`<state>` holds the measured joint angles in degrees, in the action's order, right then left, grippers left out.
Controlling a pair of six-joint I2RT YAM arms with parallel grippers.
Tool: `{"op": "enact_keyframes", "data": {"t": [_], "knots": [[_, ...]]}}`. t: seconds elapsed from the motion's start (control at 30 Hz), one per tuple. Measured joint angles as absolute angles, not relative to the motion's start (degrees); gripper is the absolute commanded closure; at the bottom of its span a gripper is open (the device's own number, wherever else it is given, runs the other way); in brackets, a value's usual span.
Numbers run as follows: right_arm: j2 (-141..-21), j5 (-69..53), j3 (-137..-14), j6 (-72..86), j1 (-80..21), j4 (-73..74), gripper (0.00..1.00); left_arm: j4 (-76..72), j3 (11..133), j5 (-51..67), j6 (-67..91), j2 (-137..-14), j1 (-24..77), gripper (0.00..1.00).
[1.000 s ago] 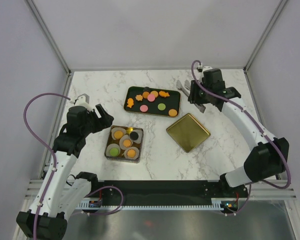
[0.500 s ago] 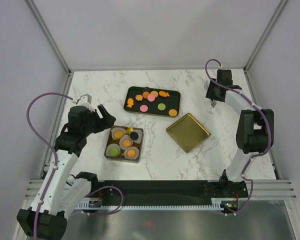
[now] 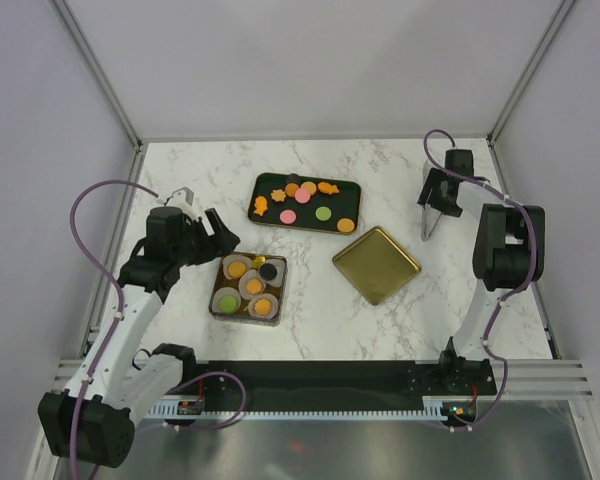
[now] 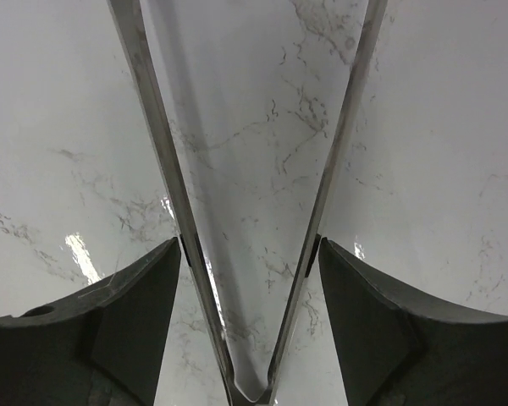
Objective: Pack the cookies
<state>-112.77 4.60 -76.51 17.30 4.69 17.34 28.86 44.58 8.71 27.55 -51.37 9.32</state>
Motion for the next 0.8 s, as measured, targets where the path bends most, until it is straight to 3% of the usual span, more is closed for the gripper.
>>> {"op": "enact_keyframes", "data": {"t": [0.37,0.43,0.47,0.7,0.8], "knots": [[-112.4,6.2,-76.4,18.9,4.0,19.7,0.16,27.8,44.2,9.9,26.9,-52.2,9.3,0.07],[-110.6,6.8,-75.9,19.3,4.0,20.7,0.12,27.5,43.7,10.7,26.9,-51.6,9.3,0.07],[-109.5,6.8,-75.6,19.4,4.0,21.1,0.05,27.5,43.5,10.9,26.9,-51.2,9.3,0.07],[-90.8,4.8,-67.0,21.1,1.7,21.0,0.06,26.5,43.6,12.9,26.9,-48.6,10.5,0.09],[-80.6,4.4,-61.4,22.0,-4.3,20.4,0.06,26.9,45.8,10.5,26.9,-50.1,16.5,0.09]]}}
